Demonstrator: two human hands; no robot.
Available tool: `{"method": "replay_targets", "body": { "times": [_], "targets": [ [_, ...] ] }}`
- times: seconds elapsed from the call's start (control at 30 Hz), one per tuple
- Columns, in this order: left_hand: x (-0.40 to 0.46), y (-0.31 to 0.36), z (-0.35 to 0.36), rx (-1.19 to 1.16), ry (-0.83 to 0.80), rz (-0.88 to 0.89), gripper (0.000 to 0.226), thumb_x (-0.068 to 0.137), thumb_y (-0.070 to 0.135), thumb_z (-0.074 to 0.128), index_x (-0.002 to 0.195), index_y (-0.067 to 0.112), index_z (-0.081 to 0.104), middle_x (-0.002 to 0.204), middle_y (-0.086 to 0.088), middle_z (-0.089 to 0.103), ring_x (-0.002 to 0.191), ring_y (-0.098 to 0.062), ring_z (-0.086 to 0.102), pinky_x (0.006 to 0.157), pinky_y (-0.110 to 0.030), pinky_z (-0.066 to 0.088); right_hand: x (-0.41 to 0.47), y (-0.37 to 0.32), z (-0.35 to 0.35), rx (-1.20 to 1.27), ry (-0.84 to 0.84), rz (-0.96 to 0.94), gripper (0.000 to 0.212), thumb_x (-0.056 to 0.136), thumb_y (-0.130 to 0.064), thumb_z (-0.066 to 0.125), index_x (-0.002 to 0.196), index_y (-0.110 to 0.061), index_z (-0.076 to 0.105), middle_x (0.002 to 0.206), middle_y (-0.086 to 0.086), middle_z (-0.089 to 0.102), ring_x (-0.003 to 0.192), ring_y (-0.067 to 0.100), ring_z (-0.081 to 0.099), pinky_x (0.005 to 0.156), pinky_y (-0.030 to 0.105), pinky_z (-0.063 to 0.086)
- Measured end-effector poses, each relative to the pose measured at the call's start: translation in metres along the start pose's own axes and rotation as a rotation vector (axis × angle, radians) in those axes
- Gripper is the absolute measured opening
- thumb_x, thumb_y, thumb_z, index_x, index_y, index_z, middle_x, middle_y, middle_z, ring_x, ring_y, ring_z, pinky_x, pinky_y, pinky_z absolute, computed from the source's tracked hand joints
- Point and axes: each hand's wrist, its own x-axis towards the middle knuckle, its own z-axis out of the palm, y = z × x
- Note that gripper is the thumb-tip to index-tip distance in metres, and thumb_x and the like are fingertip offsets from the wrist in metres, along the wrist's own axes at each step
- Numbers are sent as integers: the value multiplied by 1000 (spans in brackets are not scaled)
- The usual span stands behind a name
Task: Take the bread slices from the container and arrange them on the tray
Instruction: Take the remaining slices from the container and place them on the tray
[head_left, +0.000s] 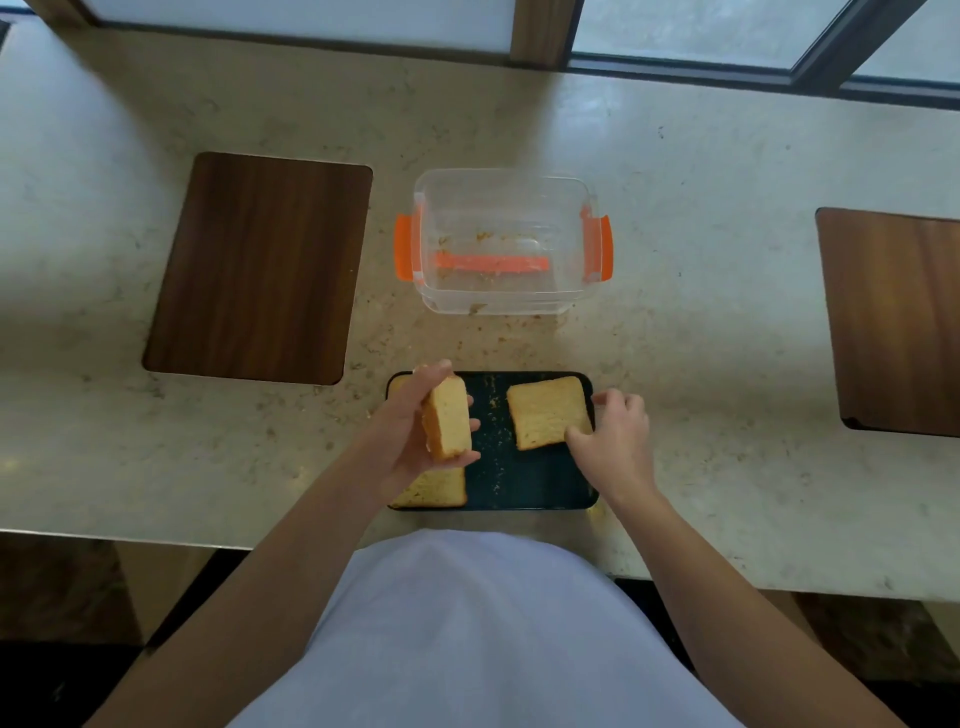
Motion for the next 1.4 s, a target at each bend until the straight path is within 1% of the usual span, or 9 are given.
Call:
{"method": "replay_targets", "body": {
  "times": [0.1, 0.2, 0.37, 0.43, 0.57, 0.7, 0.9, 1.23, 1.4],
  "targets": [
    [0, 0, 2, 59, 38, 21, 76, 79, 52, 76, 139, 13, 51, 136, -21, 57, 120, -36, 62, 82, -51, 60, 0, -3, 4, -165, 3, -204, 63, 84, -26, 74, 141, -13, 50, 146, 10, 45, 134, 29, 38, 102, 42, 47],
    [0, -1, 4, 163, 109, 65, 74, 81, 44, 80, 139, 15, 45, 139, -24, 51, 122, -40, 60, 83, -54, 61, 4, -8, 9, -350, -110, -347, 79, 82, -35, 77, 150, -20, 41, 160, 8, 34, 146, 32, 27, 110, 50, 40],
    [-3, 1, 5, -103, 88, 3, 56, 79, 15, 72, 131, 10, 53, 135, -25, 54, 119, -49, 59, 81, -56, 60, 12, -10, 13, -434, -158, -342, 85, 78, -41, 80, 150, -22, 40, 160, 8, 34, 145, 33, 27, 110, 52, 36],
    [0, 1, 6, -72, 128, 7, 50, 81, 6, 67, 129, 10, 52, 134, -23, 53, 117, -48, 59, 81, -56, 61, 13, -11, 13, -449, -120, -328, 81, 79, -43, 78, 149, -20, 42, 157, 9, 38, 142, 34, 31, 108, 52, 37],
    [7, 2, 7, 81, 281, 46, 33, 92, 13, 66, 123, 18, 57, 128, -12, 59, 113, -33, 62, 89, -51, 60, 10, -13, 12, -462, -92, -310, 77, 83, -46, 74, 148, -19, 44, 156, 11, 39, 140, 34, 34, 107, 52, 38],
    [8, 2, 1, -13, 259, 91, 20, 95, 9, 65, 112, 19, 61, 122, -9, 66, 107, -26, 68, 70, -32, 63, 5, -12, 13, -461, -87, -300, 74, 86, -47, 72, 148, -19, 44, 158, 11, 37, 142, 34, 32, 108, 52, 36],
    [4, 8, -4, -40, 121, 94, 26, 97, 3, 59, 121, 12, 59, 125, -15, 68, 110, -33, 71, 79, -40, 63, 1, -11, 12, -458, -90, -287, 74, 87, -48, 69, 151, -21, 42, 161, 10, 35, 145, 34, 30, 109, 53, 36],
    [8, 2, -10, -83, 167, 27, 41, 96, 6, 58, 136, 8, 49, 126, -19, 64, 90, -28, 77, 71, -38, 63, -5, -15, 10, -462, -97, -260, 69, 89, -43, 66, 150, -18, 43, 161, 13, 35, 145, 35, 31, 108, 52, 37],
    [10, -4, -13, -138, 150, 1, 37, 96, 11, 57, 132, 9, 53, 127, -21, 64, 112, -37, 68, 75, -43, 63, -4, -15, 9, -451, -106, -259, 67, 89, -42, 66, 148, -18, 44, 160, 13, 36, 144, 35, 32, 108, 52, 38]
  ]
}}
